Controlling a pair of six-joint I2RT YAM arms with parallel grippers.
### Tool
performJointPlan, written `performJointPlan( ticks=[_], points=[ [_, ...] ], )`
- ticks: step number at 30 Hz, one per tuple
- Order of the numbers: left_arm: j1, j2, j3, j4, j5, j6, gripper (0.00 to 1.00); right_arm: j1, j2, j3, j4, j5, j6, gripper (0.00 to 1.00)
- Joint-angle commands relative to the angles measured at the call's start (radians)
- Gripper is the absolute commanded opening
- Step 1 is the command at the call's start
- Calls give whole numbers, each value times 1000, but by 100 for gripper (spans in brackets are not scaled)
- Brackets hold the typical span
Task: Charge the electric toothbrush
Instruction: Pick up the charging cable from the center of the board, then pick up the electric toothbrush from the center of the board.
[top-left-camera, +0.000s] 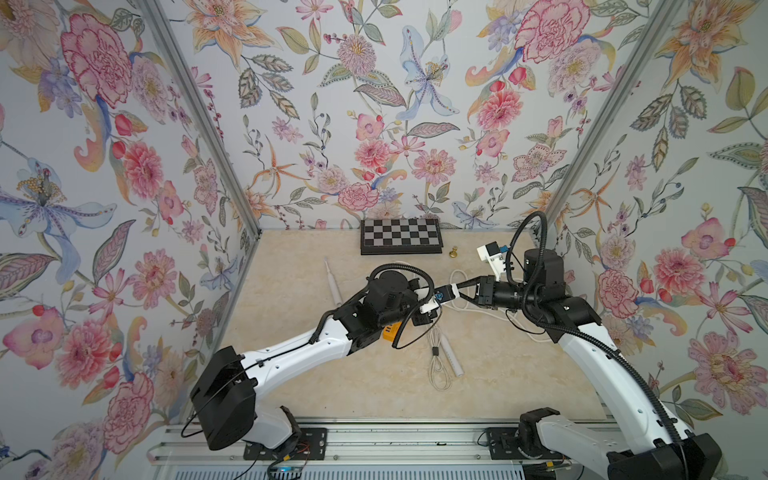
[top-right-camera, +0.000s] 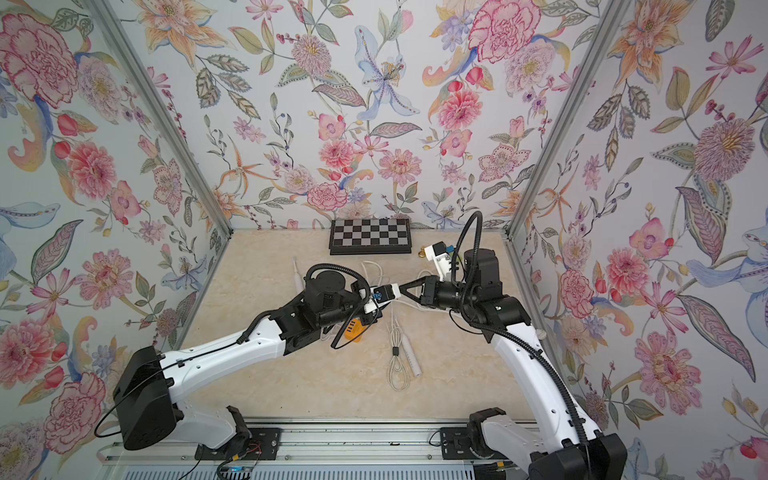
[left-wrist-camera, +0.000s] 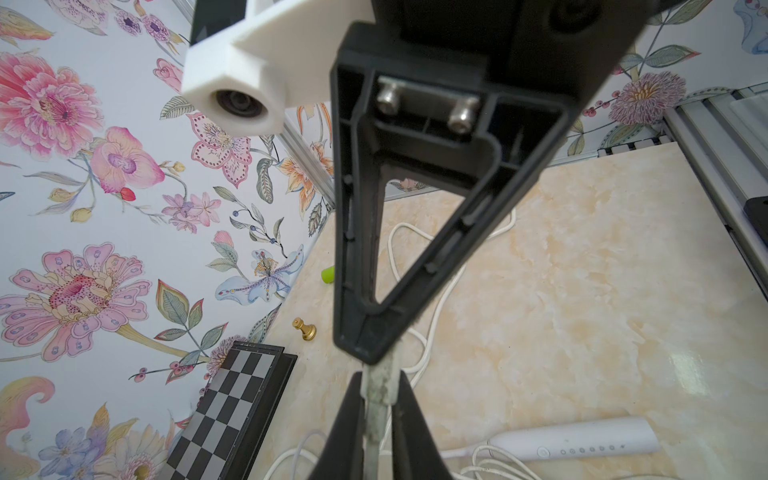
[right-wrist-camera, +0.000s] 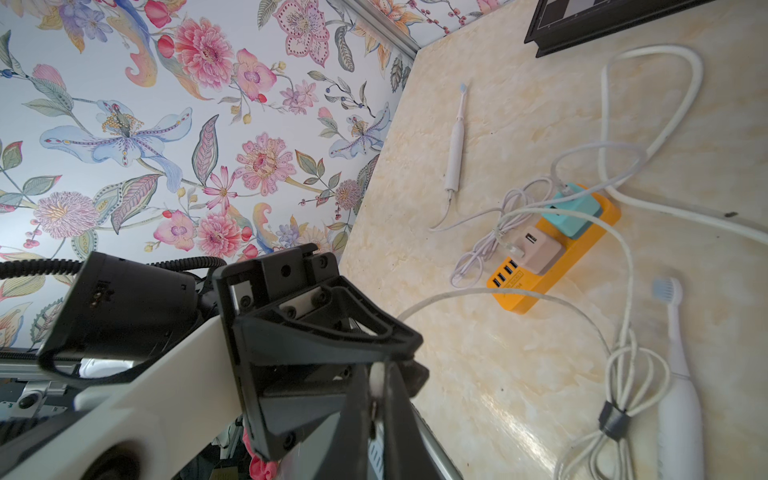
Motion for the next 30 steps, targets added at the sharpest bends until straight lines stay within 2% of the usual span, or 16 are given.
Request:
performJointPlan(
  ticks=[1, 11, 15, 17, 19, 24, 30],
  points=[
    [9, 6, 39, -4, 15, 15, 9, -5, 4, 26, -16, -11, -3, 0],
    [8, -5, 28, -13, -13, -19, 0, -7, 14, 34, -35, 16, -4, 0],
    [8, -16, 13, -17, -91, -108, 0, -18, -10, 43, -59, 49, -16, 33],
    [10, -25, -1, -37, -127, -162, 0, -28, -25, 46, -115, 120, -47, 45],
    [10, -41, -20, -66, -180, -220, 0, -31, -35, 52, -210, 245, -97, 52],
    [10, -89, -73, -173, -327, -319, 0, 23, -23, 10, -371, 556, -151, 57],
    [18, -150, -127, -240, -400, -374, 0, 180, 84, -120, -382, 686, -107, 60]
  ],
)
